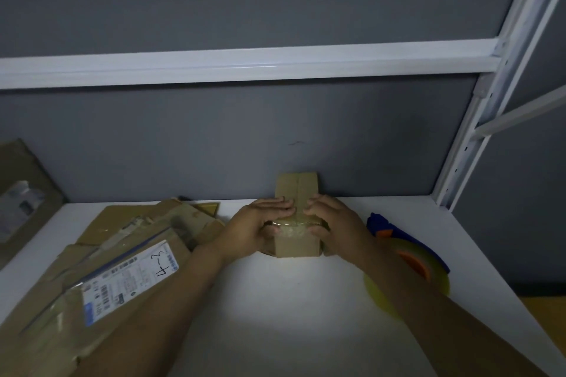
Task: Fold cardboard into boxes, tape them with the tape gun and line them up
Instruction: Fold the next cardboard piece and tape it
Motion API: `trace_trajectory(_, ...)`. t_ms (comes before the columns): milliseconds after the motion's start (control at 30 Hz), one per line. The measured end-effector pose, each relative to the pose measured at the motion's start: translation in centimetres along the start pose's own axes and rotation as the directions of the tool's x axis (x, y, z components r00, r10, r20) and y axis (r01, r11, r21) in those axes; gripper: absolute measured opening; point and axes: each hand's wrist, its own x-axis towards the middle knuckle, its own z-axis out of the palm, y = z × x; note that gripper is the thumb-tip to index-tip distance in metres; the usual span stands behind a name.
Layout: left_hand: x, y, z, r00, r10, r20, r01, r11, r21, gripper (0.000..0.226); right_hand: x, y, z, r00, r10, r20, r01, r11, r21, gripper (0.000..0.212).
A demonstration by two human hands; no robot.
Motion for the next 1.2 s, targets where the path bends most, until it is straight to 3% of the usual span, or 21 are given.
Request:
trace_trajectory(100,0.8,0.0,-2.7,0.985,-0.007,0.17,0.005,1.0,0.016,0.042,-0.1,0.6,-1.3,0.993,-0.02,0.118,0.02,1.0,0.0,0.034)
trace_trajectory(133,1.2,-0.1,-3.4,0.986,0.004,0.165,-0.013,0.999,0.052,0.053,-0.3,0.7,-1.7,0.987,-0.021,0.161,0.016,0.999,0.031,0.034)
trace_trajectory(200,2.0,-0.8,-3.9,0.985,0.004,0.174,-0.036,0.983,0.18,0.095,-0.7,0.9,-2.2,0.984,-0.05,0.171,0.032,0.994,0.106,0.034)
trace_trajectory(267,2.2,-1.2,-3.5,0.956,-0.144,0.255,0.076,0.963,0.26,0.121,-1.2,0.9,-2.4,0.988,-0.036,0.149,0.008,0.983,0.183,0.033)
trace_trajectory(367,1.9,-0.3,-2.1,0.922,-0.273,0.275,0.24,0.959,0.148,0.133,-2.0,0.4,-3.3,0.99,0.128,0.056,-0.137,0.97,0.199,0.021)
trace_trajectory(400,1.7,0.5,-1.7,0.918,-0.308,0.249,0.281,0.95,0.137,0.138,-2.2,0.8,-3.4,0.993,0.112,0.026,-0.115,0.977,0.177,0.022)
trace_trajectory(433,1.3,1.4,-1.3,0.91,-0.351,0.219,0.319,0.932,0.171,0.137,-2.3,1.0,-3.4,0.995,0.098,0.012,-0.099,0.983,0.154,0.027)
trace_trajectory(533,-0.8,4.6,0.3,0.89,-0.455,0.009,0.414,0.818,0.399,0.112,-2.9,0.3,-3.7,0.993,0.115,-0.001,-0.113,0.975,-0.194,0.045)
trace_trajectory(667,-4.2,7.3,2.2,0.922,-0.27,-0.279,0.378,0.787,0.487,0.086,-3.5,-3.1,-3.0,0.987,0.022,0.157,0.012,0.977,-0.213,0.089)
trace_trajectory(767,-4.4,6.9,2.7,0.964,-0.168,-0.205,0.255,0.794,0.552,0.085,-3.3,-4.2,-2.2,0.974,-0.009,0.227,0.063,0.97,-0.234,0.09)
trace_trajectory(867,-3.2,6.8,2.1,0.966,-0.257,-0.006,0.223,0.825,0.519,0.114,-2.9,-4.3,-1.9,0.965,0.071,0.254,0.001,0.962,-0.273,0.084)
trace_trajectory(967,-2.7,7.0,1.8,0.911,-0.411,0.036,0.355,0.825,0.439,0.138,-1.9,-4.5,-1.6,0.94,0.257,0.224,-0.197,0.945,-0.259,0.06)
trace_trajectory(1100,-2.4,7.9,1.9,0.841,-0.536,-0.072,0.533,0.798,0.281,0.128,-1.0,-4.6,-1.6,0.886,0.426,0.184,-0.407,0.904,-0.133,0.06)
trace_trajectory(1200,-2.5,8.7,2.3,0.778,-0.623,-0.082,0.628,0.771,0.104,0.132,-1.8,-3.9,-1.8,0.842,0.501,0.201,-0.528,0.843,0.108,0.063)
